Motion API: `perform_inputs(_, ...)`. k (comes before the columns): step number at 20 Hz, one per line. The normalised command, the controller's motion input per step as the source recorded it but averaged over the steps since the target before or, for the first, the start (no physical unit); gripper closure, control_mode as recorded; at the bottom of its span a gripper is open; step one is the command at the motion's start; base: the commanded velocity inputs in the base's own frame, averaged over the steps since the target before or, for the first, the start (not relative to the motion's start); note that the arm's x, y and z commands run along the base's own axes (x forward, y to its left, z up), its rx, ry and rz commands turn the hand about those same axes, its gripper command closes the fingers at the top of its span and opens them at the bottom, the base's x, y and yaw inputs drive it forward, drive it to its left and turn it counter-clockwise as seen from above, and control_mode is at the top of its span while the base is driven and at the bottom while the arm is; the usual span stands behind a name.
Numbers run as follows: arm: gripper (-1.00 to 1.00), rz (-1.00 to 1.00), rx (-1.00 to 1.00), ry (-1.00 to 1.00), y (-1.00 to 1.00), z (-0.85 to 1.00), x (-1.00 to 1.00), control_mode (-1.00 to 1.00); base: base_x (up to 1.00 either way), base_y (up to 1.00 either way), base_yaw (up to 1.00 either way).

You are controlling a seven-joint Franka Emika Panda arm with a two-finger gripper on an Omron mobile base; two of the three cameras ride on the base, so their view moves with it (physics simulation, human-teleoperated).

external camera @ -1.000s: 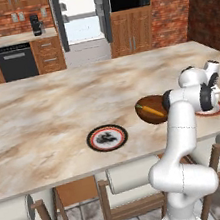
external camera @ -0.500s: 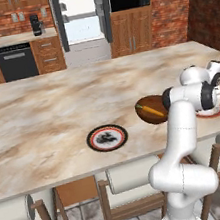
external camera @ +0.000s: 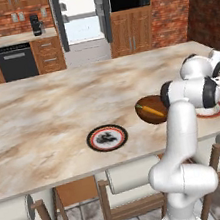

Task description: Pick the chicken drumstick and carrot from their plates and place them in the bowl. Then put the bowl in the fridge.

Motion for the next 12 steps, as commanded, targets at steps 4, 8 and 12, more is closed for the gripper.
perform_inputs(4, 1.0, 0.03, -0.02, 0.0, 0.79, 0.39, -0.22, -1.0, 0.0, 0.0, 0.0)
perform_inputs(8, 1.0, 0.12, -0.08, 0.0, 0.84, 0.29, -0.02, -1.0, 0.0, 0.0, 0.0)
perform_inputs(12, 1.0, 0.15, -0.06, 0.0, 0.83, 0.2, 0.0, -1.0, 0.0, 0.0, 0.0)
